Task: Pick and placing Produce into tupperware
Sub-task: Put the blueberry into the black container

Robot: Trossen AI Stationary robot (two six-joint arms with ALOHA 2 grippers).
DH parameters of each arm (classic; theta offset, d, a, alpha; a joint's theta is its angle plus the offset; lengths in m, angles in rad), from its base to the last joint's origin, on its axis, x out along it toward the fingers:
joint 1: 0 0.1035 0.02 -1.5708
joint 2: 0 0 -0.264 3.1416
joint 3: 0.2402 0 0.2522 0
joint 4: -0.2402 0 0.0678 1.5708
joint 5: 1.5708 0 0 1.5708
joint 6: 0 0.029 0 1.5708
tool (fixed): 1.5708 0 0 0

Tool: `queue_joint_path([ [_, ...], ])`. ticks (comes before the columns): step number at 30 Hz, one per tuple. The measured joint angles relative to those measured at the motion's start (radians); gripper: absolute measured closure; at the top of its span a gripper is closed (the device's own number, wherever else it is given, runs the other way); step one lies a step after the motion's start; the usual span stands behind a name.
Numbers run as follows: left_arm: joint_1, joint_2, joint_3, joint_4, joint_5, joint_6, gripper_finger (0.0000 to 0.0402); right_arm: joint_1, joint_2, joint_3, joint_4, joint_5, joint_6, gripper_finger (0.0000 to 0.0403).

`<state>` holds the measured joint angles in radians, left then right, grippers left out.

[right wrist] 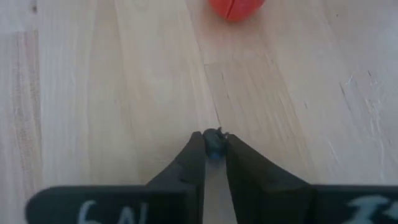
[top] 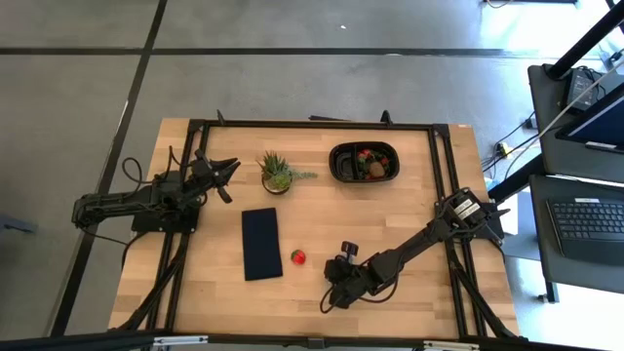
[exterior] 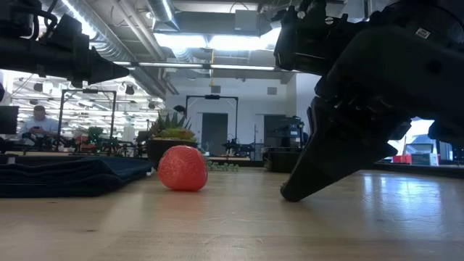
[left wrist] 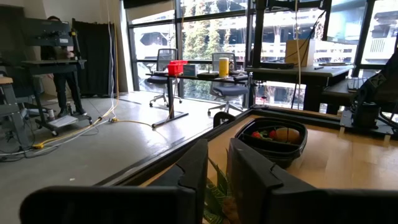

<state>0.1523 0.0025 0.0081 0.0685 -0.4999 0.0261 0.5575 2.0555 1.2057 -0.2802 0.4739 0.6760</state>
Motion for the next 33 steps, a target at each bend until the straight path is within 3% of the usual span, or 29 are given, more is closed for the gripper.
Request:
queue_joint_path([
  [11,0.000,0.000,0.000,0.000,0.000,0.000,0.0357,-0.029,-0.023,-0.005,-0.031,0.018,-0.003,0.0349],
  [18,0.000,0.000,0.000,0.000,0.000,0.000,0.0370,-0.107,-0.138,-0.005,-0.186,0.032,0.022,0.0350],
  [26,0.000,0.000,0.000,0.000,0.000,0.000,0.0383,-0.308,-0.351,-0.004,-0.477,0.032,0.112,0.0346],
  [33,0.000,0.000,0.000,0.000,0.000,0.000,0.0391,-0.567,-0.544,-0.002,-0.649,-0.034,0.132,0.0345],
])
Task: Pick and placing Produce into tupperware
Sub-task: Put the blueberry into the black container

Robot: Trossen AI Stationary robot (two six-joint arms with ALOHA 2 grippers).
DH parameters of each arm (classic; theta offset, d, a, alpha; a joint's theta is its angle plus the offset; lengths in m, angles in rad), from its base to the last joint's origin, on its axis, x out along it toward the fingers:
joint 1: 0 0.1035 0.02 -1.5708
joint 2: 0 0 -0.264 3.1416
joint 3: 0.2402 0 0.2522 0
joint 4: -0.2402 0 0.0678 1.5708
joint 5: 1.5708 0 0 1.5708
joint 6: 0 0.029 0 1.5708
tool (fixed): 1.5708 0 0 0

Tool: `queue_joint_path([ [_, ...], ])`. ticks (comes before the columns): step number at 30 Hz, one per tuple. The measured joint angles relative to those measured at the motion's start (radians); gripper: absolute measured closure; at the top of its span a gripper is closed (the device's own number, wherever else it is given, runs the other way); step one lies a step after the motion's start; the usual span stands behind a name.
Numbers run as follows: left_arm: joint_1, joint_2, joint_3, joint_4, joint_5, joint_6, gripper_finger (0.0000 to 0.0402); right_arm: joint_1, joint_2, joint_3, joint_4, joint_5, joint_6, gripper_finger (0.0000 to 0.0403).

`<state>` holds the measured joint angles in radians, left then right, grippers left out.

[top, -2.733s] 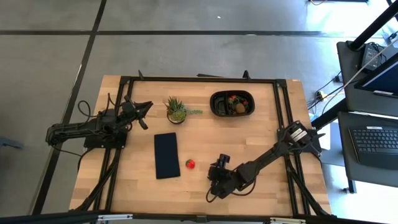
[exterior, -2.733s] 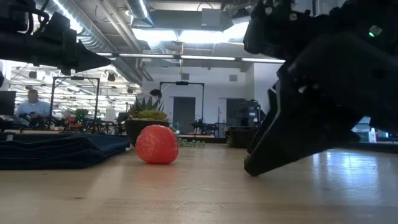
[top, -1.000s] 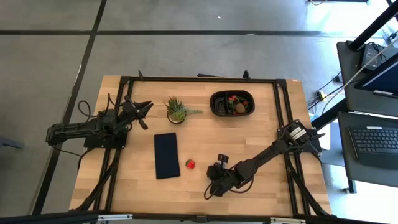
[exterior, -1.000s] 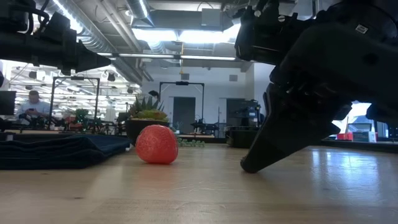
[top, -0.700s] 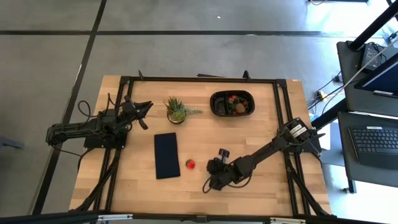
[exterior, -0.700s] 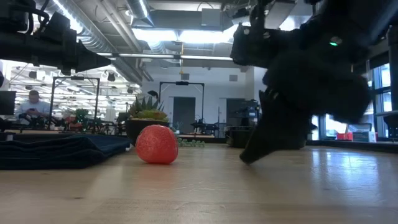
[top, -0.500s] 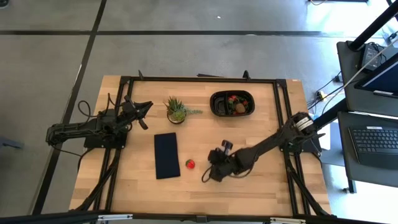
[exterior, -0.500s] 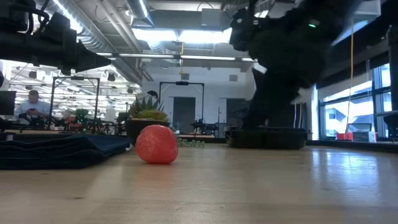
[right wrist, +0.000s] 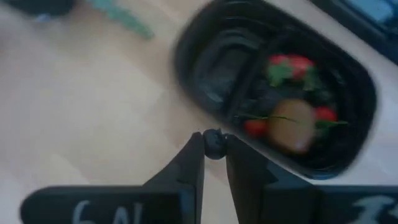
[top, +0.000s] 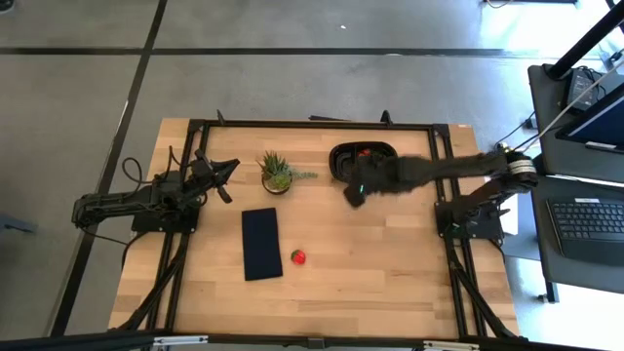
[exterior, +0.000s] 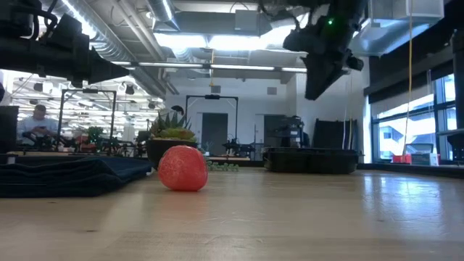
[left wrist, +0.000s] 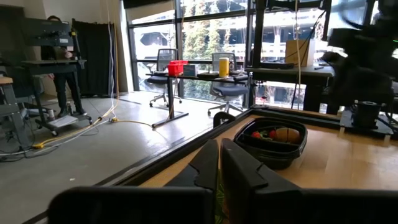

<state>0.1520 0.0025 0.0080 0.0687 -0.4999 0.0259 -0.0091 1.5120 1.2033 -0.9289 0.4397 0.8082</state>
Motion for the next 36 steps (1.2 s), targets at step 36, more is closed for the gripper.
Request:
queue_joint_path([
  [36,0.000,0.000,0.000,0.000,0.008,0.000,0.0339,-0.521,0.321,0.001,0.080,-0.277,-0.317,0.0277],
])
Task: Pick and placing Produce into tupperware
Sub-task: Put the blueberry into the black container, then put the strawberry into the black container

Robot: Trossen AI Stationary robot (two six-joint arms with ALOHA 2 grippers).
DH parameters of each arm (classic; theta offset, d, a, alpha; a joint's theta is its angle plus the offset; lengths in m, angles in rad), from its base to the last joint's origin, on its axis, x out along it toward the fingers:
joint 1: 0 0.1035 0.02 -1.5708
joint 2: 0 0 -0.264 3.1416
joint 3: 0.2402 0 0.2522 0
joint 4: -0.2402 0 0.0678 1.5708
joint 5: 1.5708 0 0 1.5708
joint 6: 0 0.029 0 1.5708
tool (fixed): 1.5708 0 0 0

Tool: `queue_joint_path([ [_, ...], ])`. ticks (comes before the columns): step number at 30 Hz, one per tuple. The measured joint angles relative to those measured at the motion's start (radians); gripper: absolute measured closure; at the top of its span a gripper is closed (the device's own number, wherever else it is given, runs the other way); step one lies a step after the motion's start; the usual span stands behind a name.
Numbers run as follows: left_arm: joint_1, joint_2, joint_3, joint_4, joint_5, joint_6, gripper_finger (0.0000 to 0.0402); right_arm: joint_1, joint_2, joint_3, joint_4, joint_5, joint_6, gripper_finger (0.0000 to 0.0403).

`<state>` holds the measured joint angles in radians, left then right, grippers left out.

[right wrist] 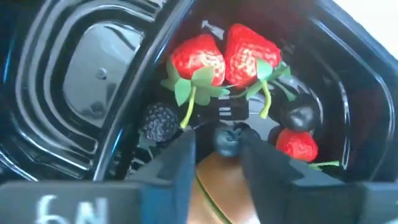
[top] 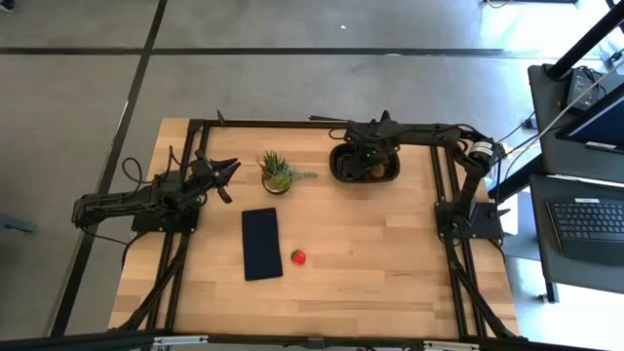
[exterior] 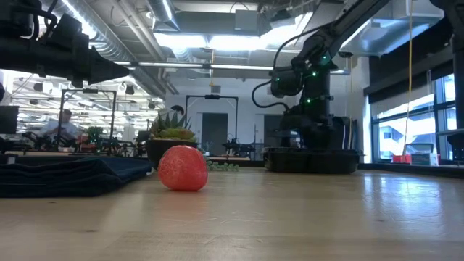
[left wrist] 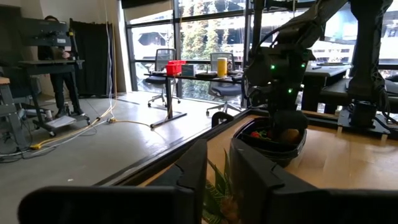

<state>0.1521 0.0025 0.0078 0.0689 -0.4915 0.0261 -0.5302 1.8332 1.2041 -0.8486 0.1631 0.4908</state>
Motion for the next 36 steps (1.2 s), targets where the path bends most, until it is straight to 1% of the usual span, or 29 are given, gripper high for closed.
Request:
queue_joint_path([
  [7,0.000,0.000,0.000,0.000,0.000,0.000,0.0327,0.000,-0.025,0.000,0.000,0.000,0.001,0.0156],
  [10,0.000,0.000,0.000,0.000,0.000,0.000,0.0322,0.000,-0.057,0.000,-0.005,0.001,0.003,0.0121],
  [12,0.000,0.000,0.000,0.000,0.000,0.002,0.0318,0.000,-0.090,0.000,-0.005,0.002,0.012,0.0107],
  [15,0.000,0.000,0.000,0.019,0.004,0.002,0.0315,0.000,-0.163,0.000,-0.005,0.003,0.023,0.0099],
  [16,0.000,0.000,0.000,0.038,0.016,0.003,0.0314,0.000,-0.191,0.001,-0.005,0.004,0.024,0.0098],
  [18,0.000,0.000,0.000,0.086,0.076,0.003,0.0314,0.006,-0.249,0.001,-0.004,0.004,0.028,0.0097],
  [21,0.000,0.000,0.015,0.121,0.249,0.019,0.0318,0.036,-0.334,0.001,-0.002,0.008,0.029,0.0097],
  [24,-0.001,0.004,0.040,0.125,0.427,0.034,0.0321,0.094,-0.398,0.002,-0.009,0.006,0.030,0.0097],
  [26,-0.001,0.017,0.052,0.126,0.513,0.034,0.0319,0.142,-0.429,0.002,-0.022,0.005,0.028,0.0097],
  [27,-0.002,0.024,0.057,0.125,0.540,0.034,0.0316,0.165,-0.442,0.002,-0.033,0.004,0.028,0.0097],
  [31,-0.022,0.077,0.076,0.129,0.601,0.058,0.0290,0.247,-0.475,0.002,-0.081,0.017,0.031,0.0097],
  [36,-0.065,0.159,0.095,0.138,0.607,0.117,0.0246,0.316,-0.484,0.001,-0.160,0.132,0.093,0.0097],
])
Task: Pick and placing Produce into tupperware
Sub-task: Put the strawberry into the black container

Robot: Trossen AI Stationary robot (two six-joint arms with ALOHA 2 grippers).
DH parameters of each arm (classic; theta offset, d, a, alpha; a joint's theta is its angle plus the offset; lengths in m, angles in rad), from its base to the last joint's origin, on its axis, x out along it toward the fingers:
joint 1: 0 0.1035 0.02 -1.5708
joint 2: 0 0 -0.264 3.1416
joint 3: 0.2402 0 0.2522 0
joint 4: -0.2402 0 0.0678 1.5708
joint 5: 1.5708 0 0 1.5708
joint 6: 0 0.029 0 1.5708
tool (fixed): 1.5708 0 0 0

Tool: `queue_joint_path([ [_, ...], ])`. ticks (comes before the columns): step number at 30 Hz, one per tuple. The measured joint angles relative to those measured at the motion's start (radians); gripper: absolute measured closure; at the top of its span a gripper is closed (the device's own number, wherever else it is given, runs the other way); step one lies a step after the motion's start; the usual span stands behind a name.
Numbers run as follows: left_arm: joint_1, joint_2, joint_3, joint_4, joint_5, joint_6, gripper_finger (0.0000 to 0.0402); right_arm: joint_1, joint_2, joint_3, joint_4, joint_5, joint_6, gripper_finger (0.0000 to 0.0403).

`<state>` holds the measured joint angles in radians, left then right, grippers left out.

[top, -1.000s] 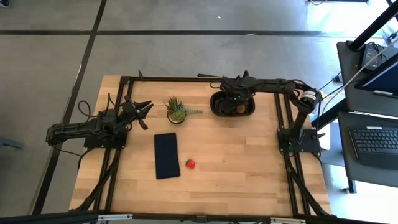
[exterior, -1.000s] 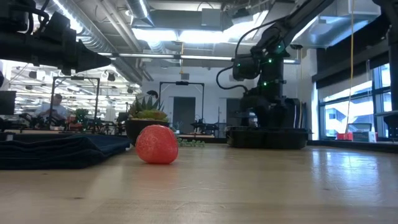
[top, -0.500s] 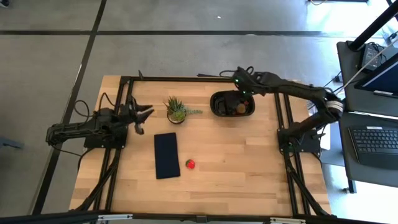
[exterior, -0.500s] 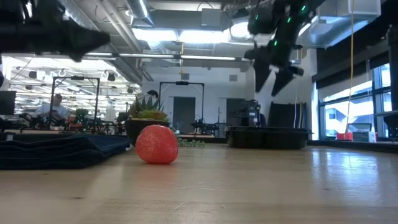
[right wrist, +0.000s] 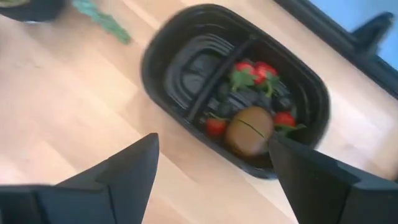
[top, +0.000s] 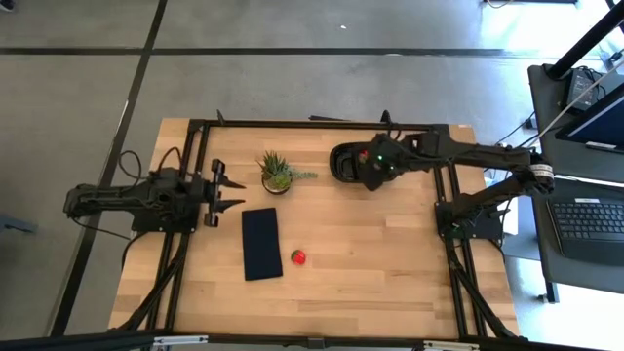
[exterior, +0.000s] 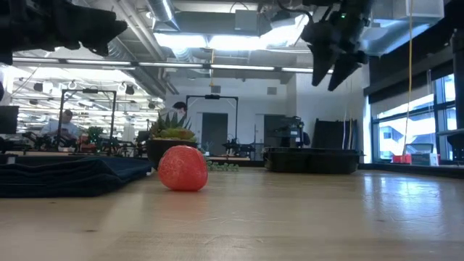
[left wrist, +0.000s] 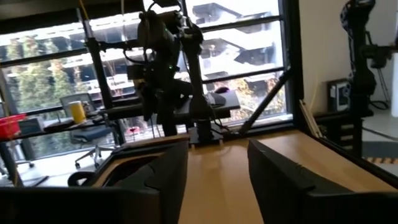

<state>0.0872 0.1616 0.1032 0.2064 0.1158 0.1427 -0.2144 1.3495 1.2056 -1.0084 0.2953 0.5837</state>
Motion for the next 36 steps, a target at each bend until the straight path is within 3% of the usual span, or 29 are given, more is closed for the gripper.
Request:
queue_joint_path([
  [9,-0.092,0.167,0.012,0.154,0.001,-0.003,0.0177,0.022,0.000,0.000,-0.093,0.077,0.068,0.0097],
  [16,-0.202,0.323,0.085,0.183,0.012,-0.028,0.0167,0.024,0.000,0.000,-0.217,0.089,0.150,0.0097],
  [22,-0.281,0.502,0.195,0.162,-0.015,0.020,0.0173,0.082,-0.014,-0.002,-0.293,0.380,0.201,0.0097],
  [30,-0.287,0.672,0.284,0.161,-0.104,-0.112,0.0174,0.177,-0.085,-0.005,-0.188,0.507,0.072,0.0097],
  [36,-0.286,0.745,0.314,0.161,-0.107,-0.108,0.0181,0.227,-0.243,-0.183,0.107,0.496,-0.133,0.0097],
])
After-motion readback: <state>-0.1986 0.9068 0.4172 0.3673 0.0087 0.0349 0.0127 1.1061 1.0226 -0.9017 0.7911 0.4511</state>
